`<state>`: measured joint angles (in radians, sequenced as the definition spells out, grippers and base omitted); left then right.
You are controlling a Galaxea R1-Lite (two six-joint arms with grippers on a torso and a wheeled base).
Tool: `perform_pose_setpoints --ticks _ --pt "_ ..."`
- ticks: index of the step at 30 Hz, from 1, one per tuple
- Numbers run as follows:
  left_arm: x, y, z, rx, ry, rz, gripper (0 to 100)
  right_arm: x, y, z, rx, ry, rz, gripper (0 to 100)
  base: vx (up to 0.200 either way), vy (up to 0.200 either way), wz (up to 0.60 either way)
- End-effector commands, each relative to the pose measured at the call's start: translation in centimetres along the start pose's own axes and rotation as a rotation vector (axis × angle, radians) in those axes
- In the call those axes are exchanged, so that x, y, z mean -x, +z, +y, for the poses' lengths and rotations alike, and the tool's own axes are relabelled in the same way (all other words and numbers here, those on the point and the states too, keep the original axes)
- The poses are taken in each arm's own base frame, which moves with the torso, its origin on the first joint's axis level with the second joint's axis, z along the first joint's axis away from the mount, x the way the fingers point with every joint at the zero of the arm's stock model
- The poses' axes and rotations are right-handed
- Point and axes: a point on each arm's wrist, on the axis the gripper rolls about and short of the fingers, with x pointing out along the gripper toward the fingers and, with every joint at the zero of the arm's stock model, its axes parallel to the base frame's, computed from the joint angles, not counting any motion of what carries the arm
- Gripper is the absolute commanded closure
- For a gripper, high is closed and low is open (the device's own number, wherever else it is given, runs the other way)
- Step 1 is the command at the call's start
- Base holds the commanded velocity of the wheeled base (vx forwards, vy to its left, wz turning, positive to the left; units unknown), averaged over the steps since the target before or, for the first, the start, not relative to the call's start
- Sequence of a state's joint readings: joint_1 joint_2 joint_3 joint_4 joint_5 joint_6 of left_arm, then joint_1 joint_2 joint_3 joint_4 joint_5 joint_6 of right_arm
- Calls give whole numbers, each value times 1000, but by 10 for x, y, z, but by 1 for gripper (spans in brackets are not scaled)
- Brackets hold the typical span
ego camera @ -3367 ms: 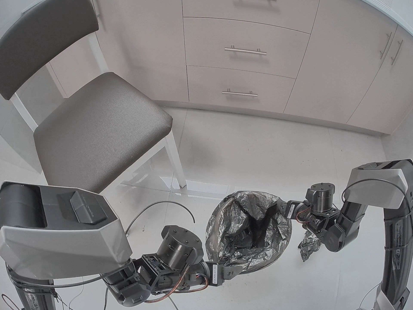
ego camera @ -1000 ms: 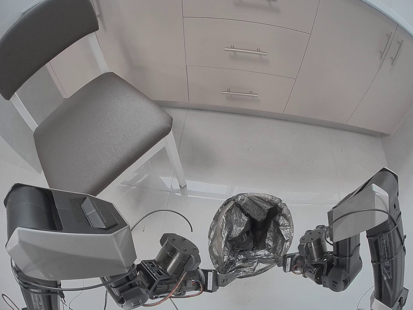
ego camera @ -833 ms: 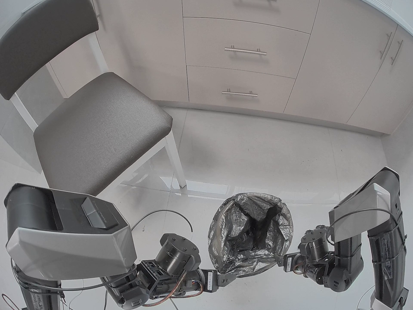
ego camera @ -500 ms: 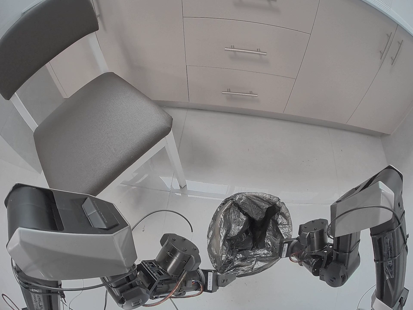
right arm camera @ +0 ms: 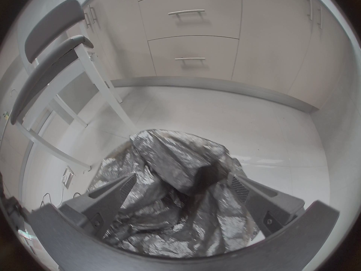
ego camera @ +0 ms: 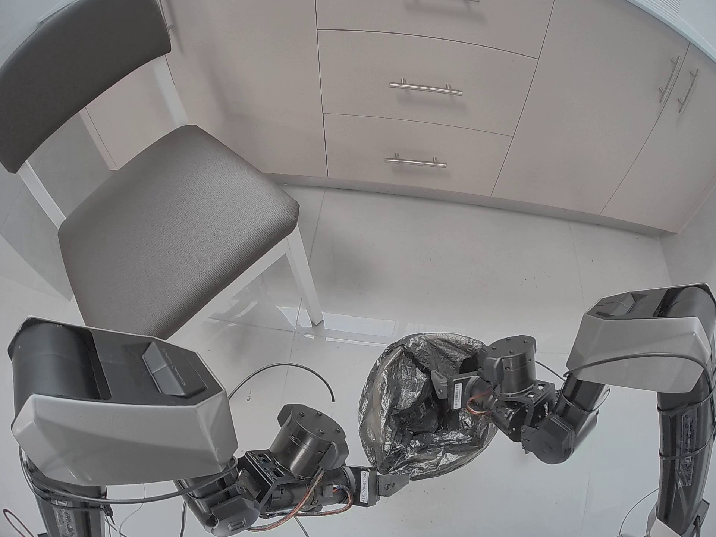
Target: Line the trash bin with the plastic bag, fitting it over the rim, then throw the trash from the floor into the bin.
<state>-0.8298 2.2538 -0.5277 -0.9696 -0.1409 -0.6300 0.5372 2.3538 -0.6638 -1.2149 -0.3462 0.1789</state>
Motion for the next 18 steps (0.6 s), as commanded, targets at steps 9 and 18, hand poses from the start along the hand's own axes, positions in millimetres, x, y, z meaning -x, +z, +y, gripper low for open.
perform_pose_setpoints --ticks 9,18 --pt "-1 0 0 1 1 2 0 -46 8 34 27 34 11 0 0 0 0" --pt "-1 0 0 1 1 2 0 -67 -9 36 36 22 30 0 0 0 0"
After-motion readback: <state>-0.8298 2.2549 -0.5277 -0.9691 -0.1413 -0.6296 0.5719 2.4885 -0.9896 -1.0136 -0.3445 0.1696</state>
